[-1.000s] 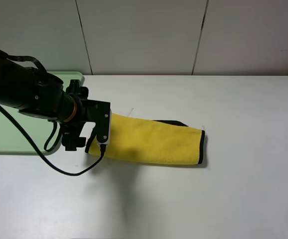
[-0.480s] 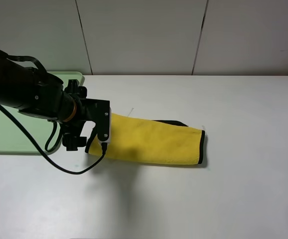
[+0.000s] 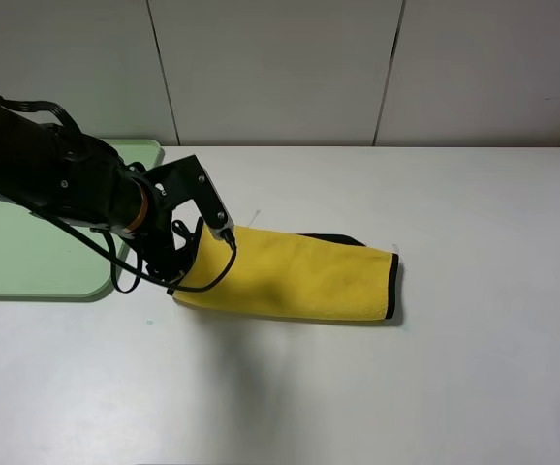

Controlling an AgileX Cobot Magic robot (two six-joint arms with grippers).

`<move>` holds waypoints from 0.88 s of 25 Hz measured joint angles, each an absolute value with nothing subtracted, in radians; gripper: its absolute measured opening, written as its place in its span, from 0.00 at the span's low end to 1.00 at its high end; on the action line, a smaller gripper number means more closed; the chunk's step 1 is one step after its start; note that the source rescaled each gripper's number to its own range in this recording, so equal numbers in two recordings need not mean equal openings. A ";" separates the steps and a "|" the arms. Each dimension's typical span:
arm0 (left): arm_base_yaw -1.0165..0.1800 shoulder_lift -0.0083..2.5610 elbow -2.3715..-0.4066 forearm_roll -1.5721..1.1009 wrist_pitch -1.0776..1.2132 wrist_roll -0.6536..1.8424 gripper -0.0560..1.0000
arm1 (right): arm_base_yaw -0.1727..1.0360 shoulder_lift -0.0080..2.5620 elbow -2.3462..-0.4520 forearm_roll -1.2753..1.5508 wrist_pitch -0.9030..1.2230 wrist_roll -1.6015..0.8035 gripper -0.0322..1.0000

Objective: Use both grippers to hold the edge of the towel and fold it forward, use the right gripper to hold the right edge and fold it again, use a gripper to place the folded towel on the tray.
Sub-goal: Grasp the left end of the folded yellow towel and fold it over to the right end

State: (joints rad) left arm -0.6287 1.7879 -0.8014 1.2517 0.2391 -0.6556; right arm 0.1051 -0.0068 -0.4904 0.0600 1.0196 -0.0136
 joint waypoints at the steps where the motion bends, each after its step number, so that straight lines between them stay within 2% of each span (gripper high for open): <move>1: -0.629 1.773 -0.801 1.252 0.241 -0.687 0.93 | 0.105 -0.007 -0.490 0.060 1.020 -0.014 1.00; 8: -0.629 1.679 -0.826 1.225 0.288 -0.787 0.93 | 0.105 -0.007 -0.490 0.060 1.020 -0.014 1.00; 12: -0.629 1.672 -0.839 1.151 0.286 -0.945 0.93 | 0.105 -0.007 -0.490 0.060 1.020 -0.014 1.00; 17: -0.629 1.672 -0.839 1.059 0.219 -1.126 0.93 | 0.105 -0.007 -0.490 0.060 1.020 -0.014 1.00; 22: -0.629 1.708 -0.841 0.975 0.167 -1.165 0.92 | 0.105 -0.007 -0.490 0.060 1.020 -0.014 1.00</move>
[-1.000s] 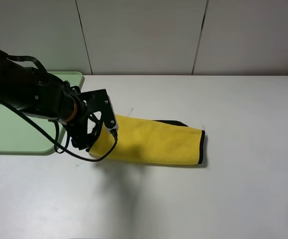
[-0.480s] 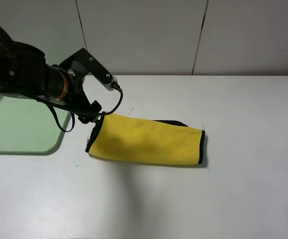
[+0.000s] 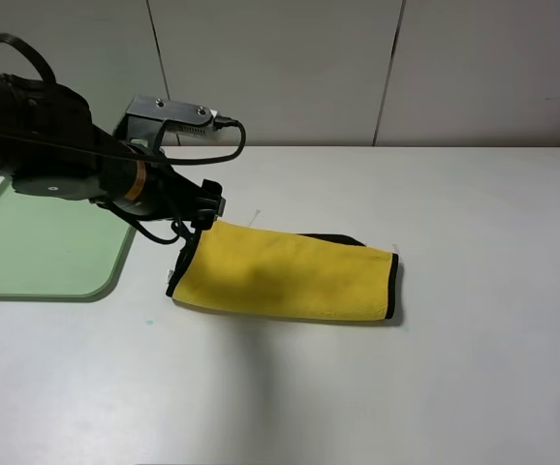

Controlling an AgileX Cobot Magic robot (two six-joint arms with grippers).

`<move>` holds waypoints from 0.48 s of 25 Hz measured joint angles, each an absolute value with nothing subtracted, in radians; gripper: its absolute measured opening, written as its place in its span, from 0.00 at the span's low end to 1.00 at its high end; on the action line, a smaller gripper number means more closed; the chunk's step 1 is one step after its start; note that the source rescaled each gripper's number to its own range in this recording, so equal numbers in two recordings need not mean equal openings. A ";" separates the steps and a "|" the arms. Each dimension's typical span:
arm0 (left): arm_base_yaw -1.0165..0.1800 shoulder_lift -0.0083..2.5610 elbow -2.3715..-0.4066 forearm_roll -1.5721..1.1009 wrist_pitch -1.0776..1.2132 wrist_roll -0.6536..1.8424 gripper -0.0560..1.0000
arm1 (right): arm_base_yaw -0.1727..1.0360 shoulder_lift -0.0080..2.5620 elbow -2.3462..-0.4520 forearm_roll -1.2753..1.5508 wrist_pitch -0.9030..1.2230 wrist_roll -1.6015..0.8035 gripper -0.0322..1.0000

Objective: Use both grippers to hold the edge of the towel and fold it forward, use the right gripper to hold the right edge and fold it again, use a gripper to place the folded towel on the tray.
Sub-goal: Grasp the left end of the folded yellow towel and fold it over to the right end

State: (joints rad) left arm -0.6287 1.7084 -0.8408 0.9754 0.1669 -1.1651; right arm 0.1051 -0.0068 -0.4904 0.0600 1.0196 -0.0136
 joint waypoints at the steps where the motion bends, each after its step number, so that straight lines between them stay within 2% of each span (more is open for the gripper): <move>1: -0.629 1.724 -0.842 0.966 0.165 -1.168 0.92 | 0.105 -0.007 -0.490 0.060 1.020 -0.014 1.00; 12: -0.629 1.909 -0.889 0.943 0.144 -1.076 0.92 | 0.105 -0.007 -0.490 0.060 1.020 -0.014 1.00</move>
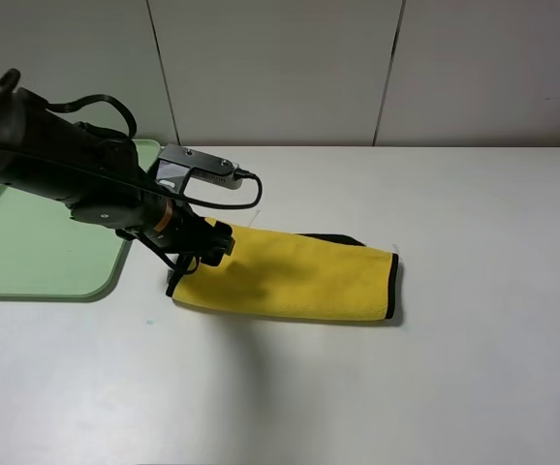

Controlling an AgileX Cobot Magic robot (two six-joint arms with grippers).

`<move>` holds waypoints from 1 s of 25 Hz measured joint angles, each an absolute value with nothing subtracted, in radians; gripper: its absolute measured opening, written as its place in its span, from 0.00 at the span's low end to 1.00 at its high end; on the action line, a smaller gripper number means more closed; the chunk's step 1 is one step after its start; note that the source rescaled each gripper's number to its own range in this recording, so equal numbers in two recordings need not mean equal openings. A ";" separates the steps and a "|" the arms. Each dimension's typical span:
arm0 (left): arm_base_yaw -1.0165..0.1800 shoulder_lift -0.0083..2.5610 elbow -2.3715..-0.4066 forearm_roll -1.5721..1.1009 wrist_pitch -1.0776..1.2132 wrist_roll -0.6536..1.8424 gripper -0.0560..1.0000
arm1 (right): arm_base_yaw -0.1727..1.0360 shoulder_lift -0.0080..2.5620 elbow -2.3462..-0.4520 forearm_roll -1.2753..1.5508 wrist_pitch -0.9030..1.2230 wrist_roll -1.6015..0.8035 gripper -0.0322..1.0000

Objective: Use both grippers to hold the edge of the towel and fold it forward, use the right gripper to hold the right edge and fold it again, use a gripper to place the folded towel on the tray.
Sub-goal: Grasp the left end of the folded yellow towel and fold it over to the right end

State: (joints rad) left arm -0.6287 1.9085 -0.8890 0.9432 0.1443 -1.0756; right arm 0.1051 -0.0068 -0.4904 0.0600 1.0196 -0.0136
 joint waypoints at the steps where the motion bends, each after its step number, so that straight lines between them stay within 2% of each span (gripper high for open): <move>1: -0.629 1.917 -0.891 0.939 0.138 -1.071 0.93 | 0.105 -0.007 -0.490 0.060 1.020 -0.014 1.00; 7: -0.629 1.937 -0.895 0.916 0.138 -1.069 0.99 | 0.105 -0.007 -0.490 0.060 1.020 -0.014 1.00; 25: -0.624 2.002 -0.898 0.889 0.107 -1.070 1.00 | 0.105 -0.007 -0.490 0.060 1.020 -0.012 1.00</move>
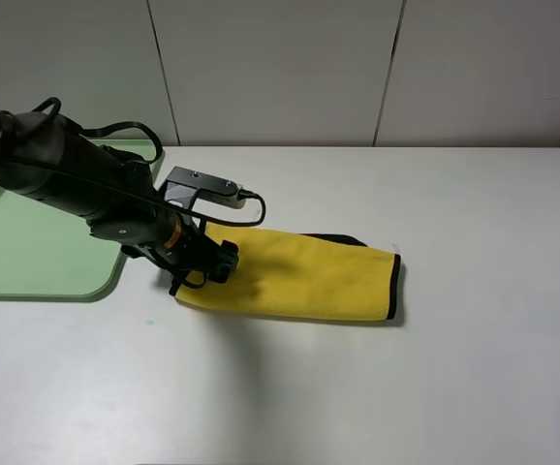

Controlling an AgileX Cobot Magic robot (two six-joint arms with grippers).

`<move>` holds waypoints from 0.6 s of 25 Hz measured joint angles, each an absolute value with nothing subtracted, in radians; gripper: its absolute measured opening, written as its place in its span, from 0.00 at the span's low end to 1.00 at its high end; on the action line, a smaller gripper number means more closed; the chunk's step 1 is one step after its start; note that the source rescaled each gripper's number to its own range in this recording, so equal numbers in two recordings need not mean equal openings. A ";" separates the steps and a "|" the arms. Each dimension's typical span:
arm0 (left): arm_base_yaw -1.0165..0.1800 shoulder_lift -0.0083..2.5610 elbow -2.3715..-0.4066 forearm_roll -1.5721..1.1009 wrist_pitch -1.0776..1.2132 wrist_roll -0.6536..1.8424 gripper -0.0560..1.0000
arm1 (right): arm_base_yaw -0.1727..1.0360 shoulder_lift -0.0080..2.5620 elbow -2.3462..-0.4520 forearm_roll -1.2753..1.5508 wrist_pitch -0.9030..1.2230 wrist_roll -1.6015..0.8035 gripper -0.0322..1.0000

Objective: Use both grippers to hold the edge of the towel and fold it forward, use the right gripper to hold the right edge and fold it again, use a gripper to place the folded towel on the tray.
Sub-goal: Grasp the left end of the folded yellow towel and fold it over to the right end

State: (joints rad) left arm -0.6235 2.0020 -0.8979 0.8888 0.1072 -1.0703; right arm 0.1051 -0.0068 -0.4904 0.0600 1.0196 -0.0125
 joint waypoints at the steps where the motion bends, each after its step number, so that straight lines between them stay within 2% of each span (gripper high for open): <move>1: -0.622 2.006 -0.900 0.889 0.101 -1.070 1.00 | 0.105 -0.007 -0.490 0.060 1.020 -0.012 1.00; 10: -0.617 2.044 -0.908 0.872 0.000 -1.066 0.99 | 0.105 -0.007 -0.490 0.060 1.020 -0.010 1.00; 15: -0.617 2.055 -0.912 0.870 -0.033 -1.039 0.85 | 0.105 -0.007 -0.490 0.060 1.020 -0.010 1.00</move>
